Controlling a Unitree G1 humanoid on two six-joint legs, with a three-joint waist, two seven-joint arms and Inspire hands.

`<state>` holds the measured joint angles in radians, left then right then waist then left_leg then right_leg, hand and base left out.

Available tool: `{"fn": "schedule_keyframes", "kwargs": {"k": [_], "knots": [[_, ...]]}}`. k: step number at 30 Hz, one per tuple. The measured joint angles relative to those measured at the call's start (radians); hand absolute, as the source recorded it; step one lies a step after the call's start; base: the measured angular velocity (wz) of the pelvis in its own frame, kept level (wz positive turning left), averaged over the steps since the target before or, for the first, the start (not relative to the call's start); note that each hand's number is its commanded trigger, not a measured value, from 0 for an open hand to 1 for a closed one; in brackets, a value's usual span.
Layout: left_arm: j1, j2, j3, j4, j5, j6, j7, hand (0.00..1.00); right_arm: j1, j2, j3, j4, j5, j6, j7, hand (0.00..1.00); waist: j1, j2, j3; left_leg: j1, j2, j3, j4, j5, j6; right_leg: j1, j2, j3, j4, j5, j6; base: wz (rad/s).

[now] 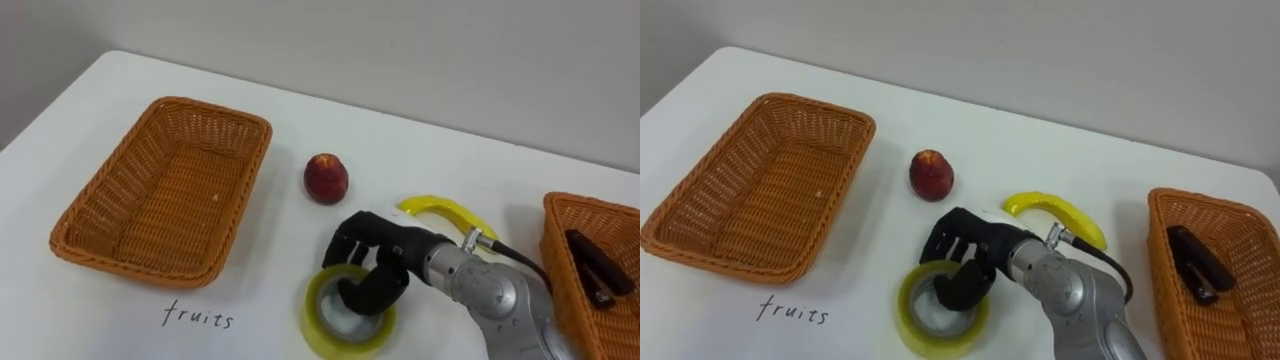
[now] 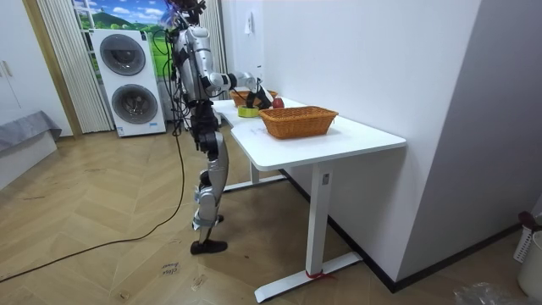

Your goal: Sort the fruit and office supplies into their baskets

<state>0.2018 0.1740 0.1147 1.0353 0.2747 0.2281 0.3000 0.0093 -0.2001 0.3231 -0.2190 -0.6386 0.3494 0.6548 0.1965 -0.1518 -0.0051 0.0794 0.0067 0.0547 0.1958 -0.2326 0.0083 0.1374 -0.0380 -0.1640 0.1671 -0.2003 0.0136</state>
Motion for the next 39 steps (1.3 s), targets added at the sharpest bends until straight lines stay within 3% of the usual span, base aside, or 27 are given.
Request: {"fn": "schedule_keyframes", "kwargs": {"k": [7,15,21,25,29,39], "knots": [[-0.006,0.003,-0.001,0.009,-0.008,-0.002,0.004,0.00,0.000,0.000,0.001,-0.001,0.004,0.000,0.000,1.00,-0.004,0.000,0.0003,0.000,0.001,-0.001,-0.001,0.000,0.000,0.000,0.001,0.001,0.000,0.000,0.000,0.00],[-0.012,0.000,-0.019,0.022,-0.009,-0.038,0.046,0.00,0.000,-0.002,0.001,-0.010,0.024,-0.012,-0.012,1.00,-0.008,0.005,0.0038,0.000,0.001,0.004,-0.004,0.000,0.000,-0.012,0.001,0.012,0.000,0.000,0.000,-0.03],[-0.001,-0.002,-0.020,0.018,-0.009,-0.054,0.047,0.00,0.007,-0.016,-0.012,-0.017,0.087,-0.033,-0.030,1.00,-0.051,0.016,0.0112,-0.004,0.000,-0.001,-0.009,0.000,0.000,-0.012,0.001,0.017,0.000,0.000,0.000,0.02],[0.033,-0.013,0.019,-0.039,-0.007,-0.087,0.044,0.00,0.053,-0.039,-0.105,-0.070,0.149,-0.062,-0.033,1.00,-0.064,0.019,0.0124,0.000,-0.002,-0.001,-0.010,0.000,0.000,-0.016,-0.001,0.027,0.000,0.000,0.000,-0.02],[0.050,-0.017,0.043,-0.046,-0.007,-0.093,0.047,0.00,0.061,-0.057,-0.223,-0.127,0.202,-0.079,-0.101,1.00,-0.066,0.020,0.0116,0.011,-0.002,0.000,-0.015,0.000,0.000,-0.013,0.000,0.040,0.000,0.000,0.000,-0.08],[0.076,-0.033,0.025,-0.043,-0.007,-0.116,0.070,0.00,0.061,-0.053,-0.269,-0.136,0.284,-0.112,-0.250,1.00,-0.095,0.046,0.0049,0.038,-0.001,0.015,-0.029,0.000,0.000,0.004,0.002,0.065,-0.001,0.000,0.000,-0.03]]}}
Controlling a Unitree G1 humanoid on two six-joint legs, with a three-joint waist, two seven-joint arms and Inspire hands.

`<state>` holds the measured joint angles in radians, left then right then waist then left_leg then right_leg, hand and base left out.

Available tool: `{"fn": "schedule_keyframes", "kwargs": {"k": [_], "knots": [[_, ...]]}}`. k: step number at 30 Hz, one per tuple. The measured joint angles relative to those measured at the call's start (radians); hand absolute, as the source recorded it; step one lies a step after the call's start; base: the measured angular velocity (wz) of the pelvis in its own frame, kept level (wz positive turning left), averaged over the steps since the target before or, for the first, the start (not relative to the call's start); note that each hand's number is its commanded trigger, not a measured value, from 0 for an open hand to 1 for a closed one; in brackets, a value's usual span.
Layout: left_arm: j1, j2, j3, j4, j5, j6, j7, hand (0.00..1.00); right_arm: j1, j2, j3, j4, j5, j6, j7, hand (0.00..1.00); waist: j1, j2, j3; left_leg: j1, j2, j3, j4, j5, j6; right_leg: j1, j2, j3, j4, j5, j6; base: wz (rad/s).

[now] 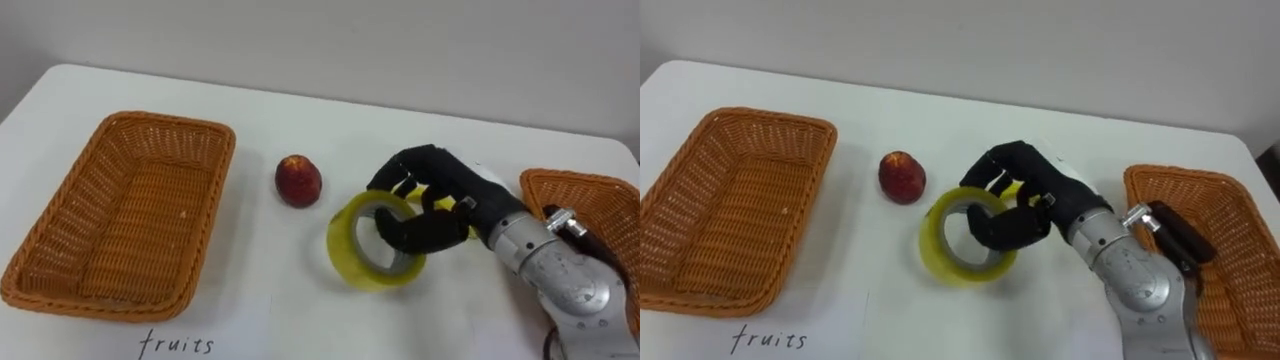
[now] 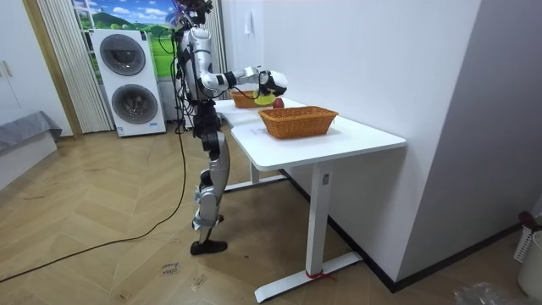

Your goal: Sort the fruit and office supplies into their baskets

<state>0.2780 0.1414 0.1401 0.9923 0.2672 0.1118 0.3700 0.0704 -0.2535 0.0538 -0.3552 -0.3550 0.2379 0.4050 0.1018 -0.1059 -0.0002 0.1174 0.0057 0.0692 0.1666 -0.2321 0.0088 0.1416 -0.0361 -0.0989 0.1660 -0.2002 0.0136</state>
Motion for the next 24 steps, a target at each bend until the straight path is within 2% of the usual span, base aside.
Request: {"fn": "schedule_keyframes", "kwargs": {"k": [5,7,12,19,24], "knots": [[0.027,-0.008,0.033,0.010,0.019,-0.031,0.015,0.00,0.000,0.001,-0.073,-0.001,0.059,-0.042,-0.066,1.00,-0.003,-0.004,-0.0029,0.000,0.002,0.007,0.000,0.000,0.000,0.003,0.000,-0.009,-0.001,0.000,0.000,-0.03],[0.043,-0.007,0.033,0.010,0.019,-0.032,0.016,0.00,0.000,0.001,-0.097,-0.001,0.095,-0.051,-0.102,1.00,-0.011,-0.007,-0.0036,-0.001,0.002,0.006,0.000,0.000,0.000,0.004,0.000,-0.014,-0.001,0.000,0.000,0.02],[0.058,-0.009,0.034,0.021,0.018,-0.031,0.014,0.00,0.000,0.002,-0.130,-0.001,0.125,-0.071,-0.181,1.00,-0.027,-0.017,0.0009,-0.003,0.003,0.008,0.012,0.000,0.000,0.007,0.000,-0.014,-0.001,0.000,0.000,-0.01],[0.056,-0.028,0.093,0.033,0.019,-0.032,0.013,0.00,0.000,0.000,-0.221,0.009,0.170,-0.088,-0.274,1.00,-0.043,-0.011,0.0008,-0.012,0.004,0.014,0.019,0.000,0.000,-0.002,0.001,-0.013,0.004,0.000,0.000,-0.02],[0.056,-0.040,0.096,0.049,0.020,-0.032,0.013,0.00,0.000,-0.023,-0.286,0.069,0.193,-0.097,-0.335,1.00,-0.047,-0.004,-0.0010,-0.012,0.003,0.013,0.021,0.000,0.000,-0.002,0.000,-0.016,0.004,0.000,0.000,0.00]]}}
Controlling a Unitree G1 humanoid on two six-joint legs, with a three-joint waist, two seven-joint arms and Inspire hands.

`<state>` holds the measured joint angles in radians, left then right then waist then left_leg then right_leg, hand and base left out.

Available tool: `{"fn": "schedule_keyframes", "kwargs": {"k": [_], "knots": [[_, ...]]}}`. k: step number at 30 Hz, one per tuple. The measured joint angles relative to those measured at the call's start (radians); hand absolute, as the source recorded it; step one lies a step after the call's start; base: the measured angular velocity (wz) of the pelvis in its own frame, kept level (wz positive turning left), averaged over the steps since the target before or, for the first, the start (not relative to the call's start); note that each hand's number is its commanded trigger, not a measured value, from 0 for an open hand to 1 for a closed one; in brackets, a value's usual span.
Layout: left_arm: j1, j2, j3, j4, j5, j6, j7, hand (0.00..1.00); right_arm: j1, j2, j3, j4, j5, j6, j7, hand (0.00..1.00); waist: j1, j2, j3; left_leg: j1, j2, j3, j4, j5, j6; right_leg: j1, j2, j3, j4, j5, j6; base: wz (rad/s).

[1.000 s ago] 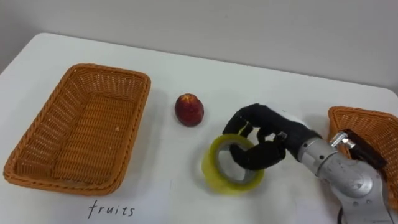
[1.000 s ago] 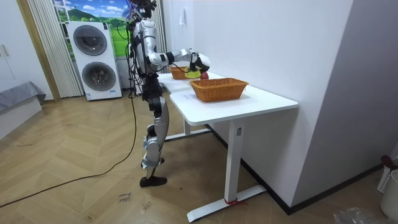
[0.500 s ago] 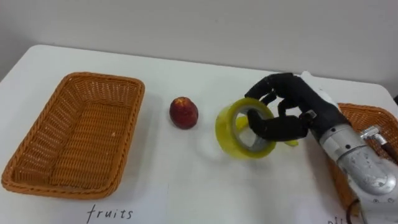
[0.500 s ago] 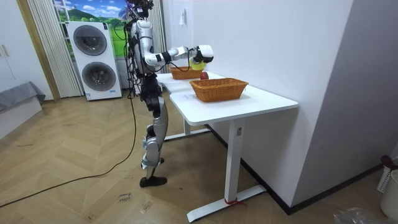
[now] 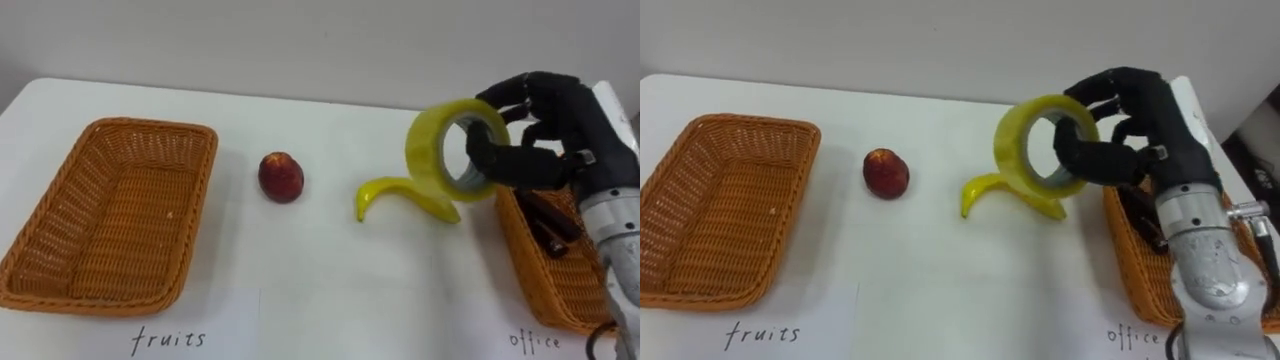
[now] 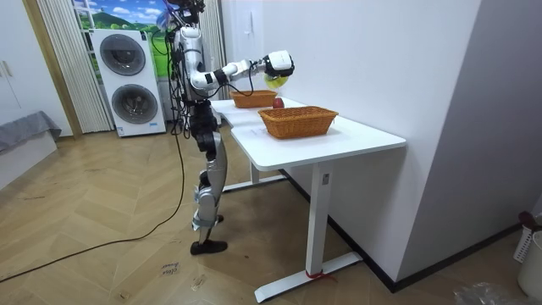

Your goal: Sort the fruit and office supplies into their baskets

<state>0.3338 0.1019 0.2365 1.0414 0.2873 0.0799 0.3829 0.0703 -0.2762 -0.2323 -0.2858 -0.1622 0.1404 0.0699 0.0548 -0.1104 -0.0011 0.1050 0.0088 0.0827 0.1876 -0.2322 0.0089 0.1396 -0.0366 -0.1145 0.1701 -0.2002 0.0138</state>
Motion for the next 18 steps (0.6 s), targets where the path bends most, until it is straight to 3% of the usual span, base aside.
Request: {"fn": "schedule_keyframes", "kwargs": {"k": [7,15,18], "knots": [[0.000,-0.001,0.043,0.012,-0.001,0.002,-0.003,0.00,-0.001,-0.006,-0.036,0.062,0.008,-0.017,-0.091,1.00,-0.015,0.001,-0.0017,0.012,0.000,-0.001,0.000,0.000,0.000,0.007,0.000,0.007,-0.001,0.000,0.000,0.00],[0.001,-0.003,0.043,0.030,-0.001,0.006,-0.002,0.00,-0.001,-0.007,-0.060,0.134,0.035,-0.017,-0.177,1.00,-0.039,-0.004,-0.0009,0.010,0.000,-0.002,0.002,0.000,0.000,0.004,0.000,0.006,-0.001,0.000,0.000,-0.01],[0.006,-0.004,0.043,0.032,-0.001,0.006,-0.002,0.00,-0.001,-0.032,-0.077,0.166,0.047,-0.017,-0.213,1.00,-0.052,-0.010,0.0004,0.010,0.001,-0.001,0.002,0.001,0.000,0.003,0.000,0.006,-0.001,0.000,0.000,0.00]]}}
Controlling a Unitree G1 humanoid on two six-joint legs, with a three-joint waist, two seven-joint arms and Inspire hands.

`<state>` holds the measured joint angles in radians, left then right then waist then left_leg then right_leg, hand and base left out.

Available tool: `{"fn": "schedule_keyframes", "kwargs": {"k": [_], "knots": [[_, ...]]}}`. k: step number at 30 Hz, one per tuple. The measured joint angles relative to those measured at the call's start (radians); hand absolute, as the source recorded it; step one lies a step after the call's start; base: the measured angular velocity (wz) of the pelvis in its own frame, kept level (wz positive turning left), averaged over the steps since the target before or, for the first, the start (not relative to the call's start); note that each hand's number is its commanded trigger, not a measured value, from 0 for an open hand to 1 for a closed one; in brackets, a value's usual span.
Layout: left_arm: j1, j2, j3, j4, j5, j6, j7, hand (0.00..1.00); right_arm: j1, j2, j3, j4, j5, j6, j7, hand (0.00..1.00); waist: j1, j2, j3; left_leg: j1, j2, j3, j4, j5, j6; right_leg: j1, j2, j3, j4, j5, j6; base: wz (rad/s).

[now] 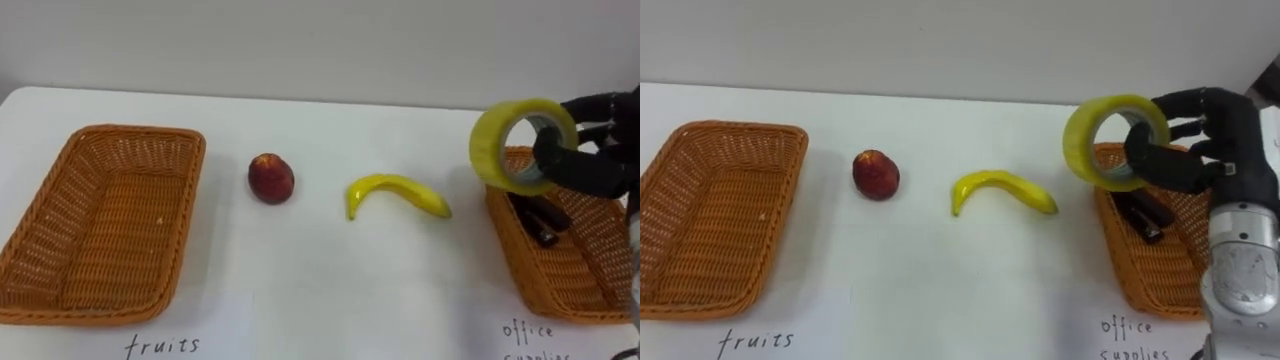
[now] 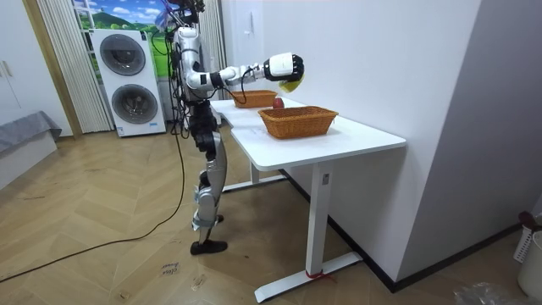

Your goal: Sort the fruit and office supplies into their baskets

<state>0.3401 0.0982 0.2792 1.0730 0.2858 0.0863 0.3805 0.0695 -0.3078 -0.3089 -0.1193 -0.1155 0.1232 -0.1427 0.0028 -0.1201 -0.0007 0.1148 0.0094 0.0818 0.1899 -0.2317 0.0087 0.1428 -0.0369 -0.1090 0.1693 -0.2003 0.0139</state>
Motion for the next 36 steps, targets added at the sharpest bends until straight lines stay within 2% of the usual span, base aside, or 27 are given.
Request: {"fn": "schedule_keyframes", "kwargs": {"k": [2,7,18,25,26,27,28,29,36], "knots": [[0.000,0.000,0.000,0.003,0.000,-0.001,0.000,0.00,0.000,-0.018,-0.024,0.027,0.019,0.000,-0.012,1.00,-0.004,-0.003,0.0014,0.000,0.000,0.002,-0.004,0.000,0.000,-0.001,0.000,0.002,0.001,0.000,0.000,-0.05],[0.000,0.000,0.000,0.006,0.000,-0.001,0.001,0.00,0.000,-0.022,-0.041,0.034,0.031,0.000,-0.051,1.00,-0.024,-0.004,0.0011,0.000,0.003,0.013,-0.011,0.000,-0.001,-0.006,0.003,0.005,0.002,0.000,0.000,-0.05],[-0.017,0.016,-0.001,-0.004,0.000,0.004,0.000,0.00,0.000,-0.022,-0.040,0.036,0.031,0.000,-0.065,1.00,-0.032,-0.014,0.0015,0.000,0.003,0.026,-0.012,0.000,-0.001,-0.018,0.004,0.024,0.000,0.000,0.000,-0.04],[-0.016,0.016,0.000,-0.022,0.000,0.031,-0.015,0.00,0.009,-0.022,-0.040,0.036,0.031,0.011,-0.065,1.00,-0.037,-0.013,0.0006,0.002,0.008,0.028,-0.011,0.000,-0.001,-0.022,0.004,0.024,0.001,0.000,0.000,0.00],[-0.016,0.016,0.000,-0.025,0.000,0.035,-0.020,0.00,0.010,-0.022,-0.040,0.036,0.031,0.012,-0.064,0.67,-0.038,-0.011,-0.0005,0.002,0.011,0.029,-0.011,0.000,-0.001,-0.022,0.004,0.024,0.002,0.000,0.000,0.00],[-0.016,0.016,0.000,-0.026,0.000,0.037,-0.021,0.00,0.010,-0.022,-0.040,0.036,0.031,0.012,-0.064,0.39,-0.039,-0.010,-0.0012,0.002,0.011,0.029,-0.011,0.000,-0.001,-0.022,0.004,0.025,0.002,0.000,0.000,0.00],[-0.016,0.015,0.000,-0.030,0.000,0.039,-0.021,0.00,0.010,-0.022,-0.040,0.036,0.031,0.012,-0.064,0.15,-0.039,-0.008,-0.0024,0.003,0.011,0.030,-0.011,0.000,-0.001,-0.022,0.005,0.026,0.002,0.000,0.000,0.00],[-0.016,0.015,0.000,-0.034,0.000,0.039,-0.020,0.00,0.009,-0.022,-0.040,0.036,0.031,0.015,-0.062,0.00,-0.040,-0.007,-0.0029,0.003,0.010,0.031,-0.011,0.000,-0.001,-0.022,0.005,0.026,0.002,0.000,0.000,0.00],[-0.016,0.015,0.000,-0.042,0.000,0.039,-0.020,0.00,0.009,-0.022,-0.039,0.037,0.031,0.033,-0.045,0.00,-0.040,-0.008,-0.0034,0.002,0.006,0.029,-0.012,0.000,-0.001,-0.021,0.006,0.026,0.002,0.000,0.000,0.00]]}}
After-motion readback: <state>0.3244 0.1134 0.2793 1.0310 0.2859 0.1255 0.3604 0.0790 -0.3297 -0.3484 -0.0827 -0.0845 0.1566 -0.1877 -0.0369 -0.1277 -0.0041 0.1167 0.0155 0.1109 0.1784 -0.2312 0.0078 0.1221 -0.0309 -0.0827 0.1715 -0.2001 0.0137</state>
